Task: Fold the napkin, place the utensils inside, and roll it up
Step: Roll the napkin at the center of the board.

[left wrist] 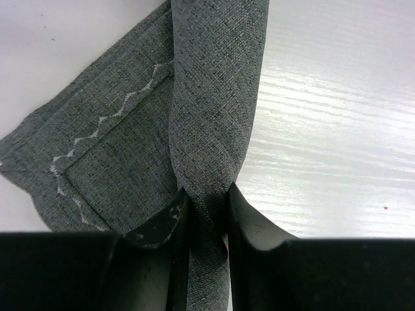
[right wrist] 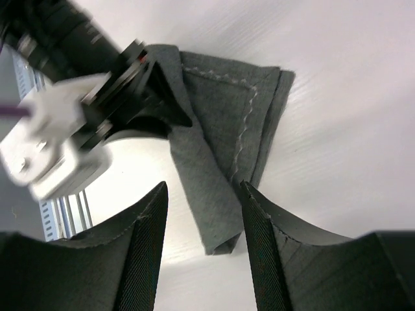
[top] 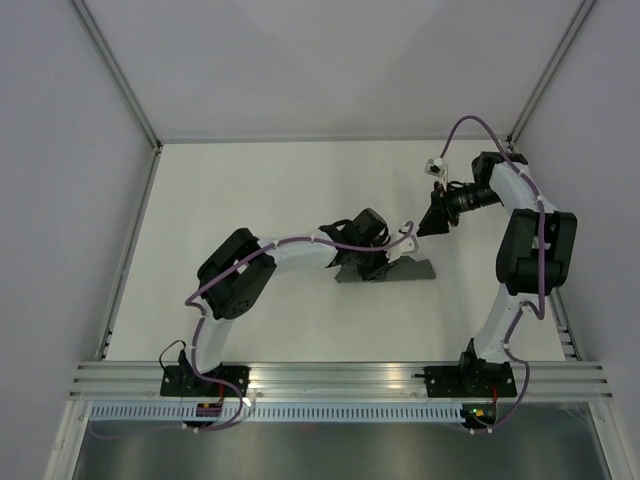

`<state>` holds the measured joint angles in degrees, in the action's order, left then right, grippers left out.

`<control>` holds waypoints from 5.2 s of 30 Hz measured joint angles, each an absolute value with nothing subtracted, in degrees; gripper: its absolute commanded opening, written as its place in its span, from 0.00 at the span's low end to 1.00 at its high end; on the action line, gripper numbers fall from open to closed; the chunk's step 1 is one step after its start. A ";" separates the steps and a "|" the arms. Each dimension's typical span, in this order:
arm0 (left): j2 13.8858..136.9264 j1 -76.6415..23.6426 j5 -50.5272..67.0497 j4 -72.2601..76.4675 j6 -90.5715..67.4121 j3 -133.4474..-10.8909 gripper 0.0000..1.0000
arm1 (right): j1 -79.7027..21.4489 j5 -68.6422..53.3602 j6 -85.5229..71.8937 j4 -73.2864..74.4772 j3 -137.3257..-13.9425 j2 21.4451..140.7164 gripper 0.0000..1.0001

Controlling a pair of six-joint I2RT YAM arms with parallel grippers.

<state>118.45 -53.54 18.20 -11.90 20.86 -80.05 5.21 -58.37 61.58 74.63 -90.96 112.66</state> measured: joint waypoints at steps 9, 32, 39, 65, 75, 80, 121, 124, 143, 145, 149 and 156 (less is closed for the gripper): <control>127.48 -46.46 37.19 -23.70 14.63 -93.34 0.25 | 5.76 -56.03 60.82 57.34 -64.05 93.01 0.57; 137.36 -42.94 52.71 -38.68 10.72 -105.93 0.30 | -25.67 -22.33 53.60 8.71 -32.56 76.16 0.65; 137.73 -42.83 53.23 -39.90 10.26 -105.97 0.53 | -27.42 -19.73 53.76 7.16 -32.29 78.41 0.34; 125.84 -36.23 42.06 -28.23 2.85 -92.64 0.68 | -26.55 -23.40 56.75 23.16 -46.61 88.97 0.24; 112.84 -32.23 28.67 -12.95 -4.08 -77.62 0.67 | -23.03 -29.36 60.42 40.86 -62.06 100.97 0.23; 105.43 -32.58 22.83 -4.34 -5.96 -67.18 0.67 | -20.82 -33.26 63.05 52.47 -72.34 109.58 0.23; 113.97 -65.49 -18.44 17.15 33.23 -61.60 0.58 | -15.51 -43.86 67.53 84.95 -102.15 136.07 0.33; 114.24 -65.43 -18.00 16.38 33.32 -62.02 0.50 | -15.51 -43.86 67.51 85.19 -102.41 136.27 0.35; 114.83 -62.61 -11.22 10.09 33.26 -65.69 0.22 | -13.45 -46.81 65.82 87.90 -102.41 135.63 0.97; 114.80 -62.30 -10.24 9.96 33.23 -65.84 0.22 | -12.60 -46.78 65.23 88.05 -102.30 134.28 0.98; 114.83 -62.02 -9.21 9.78 33.23 -66.08 0.22 | -11.07 -46.61 64.40 83.83 -102.26 132.14 0.98; 114.83 -60.80 -4.71 7.51 32.03 -67.61 0.20 | -7.40 -46.76 59.33 73.69 -98.63 127.52 0.98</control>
